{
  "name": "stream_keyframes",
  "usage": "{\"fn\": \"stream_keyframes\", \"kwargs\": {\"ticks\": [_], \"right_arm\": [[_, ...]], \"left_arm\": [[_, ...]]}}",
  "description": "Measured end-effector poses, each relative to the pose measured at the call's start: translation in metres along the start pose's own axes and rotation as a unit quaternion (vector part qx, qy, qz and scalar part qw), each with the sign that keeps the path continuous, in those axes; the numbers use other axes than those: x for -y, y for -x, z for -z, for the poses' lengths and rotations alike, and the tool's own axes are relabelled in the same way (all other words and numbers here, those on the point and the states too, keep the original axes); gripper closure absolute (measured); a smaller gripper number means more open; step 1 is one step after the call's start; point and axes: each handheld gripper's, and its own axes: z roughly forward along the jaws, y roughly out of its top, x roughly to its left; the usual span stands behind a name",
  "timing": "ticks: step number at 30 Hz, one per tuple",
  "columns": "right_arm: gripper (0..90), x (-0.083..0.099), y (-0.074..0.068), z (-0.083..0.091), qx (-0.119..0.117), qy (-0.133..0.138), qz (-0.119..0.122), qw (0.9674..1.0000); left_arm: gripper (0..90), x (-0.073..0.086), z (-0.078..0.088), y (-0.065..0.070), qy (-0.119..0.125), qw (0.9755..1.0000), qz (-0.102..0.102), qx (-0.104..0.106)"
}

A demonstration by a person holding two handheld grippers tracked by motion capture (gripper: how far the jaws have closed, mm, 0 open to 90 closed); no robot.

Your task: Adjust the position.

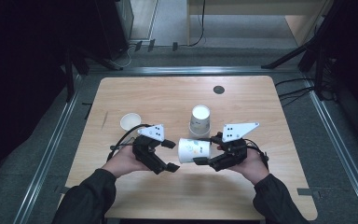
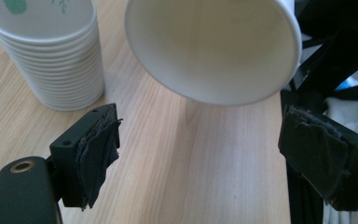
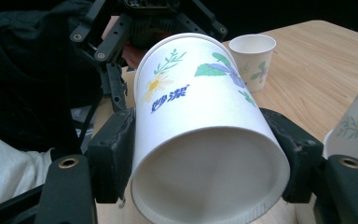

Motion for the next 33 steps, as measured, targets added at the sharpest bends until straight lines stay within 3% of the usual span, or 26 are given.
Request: {"fn": "stream_keyframes", "kwargs": {"ticks": [1, 8, 20, 28, 33], "right_arm": [[32.6, 0.000, 0.000, 0.000, -0.003, 0.001, -0.001, 1.0000], [32.6, -0.001, -0.002, -0.004, -0.018, 0.001, 0.000, 0.9998], [32.6, -0.001, -0.005, -0.011, -0.042, -0.006, -0.002, 0.9991], [32.6, -0.001, -0.006, -0.015, -0.054, -0.008, -0.006, 0.9985], [32.5, -0.001, -0.007, -0.018, -0.054, -0.015, -0.005, 0.9984]], "left_arm": [[12.6, 0.000, 0.000, 0.000, 0.013, 0.9999, 0.006, 0.007], [12.2, -0.001, -0.001, 0.001, 0.032, 0.9993, 0.002, 0.021], [11.1, -0.003, -0.006, 0.006, 0.036, 0.9987, -0.024, 0.027], [14.0, -0.003, -0.006, 0.007, 0.039, 0.9979, -0.031, 0.041], [16.0, -0.002, -0.007, 0.006, 0.031, 0.9983, -0.033, 0.037]]}}
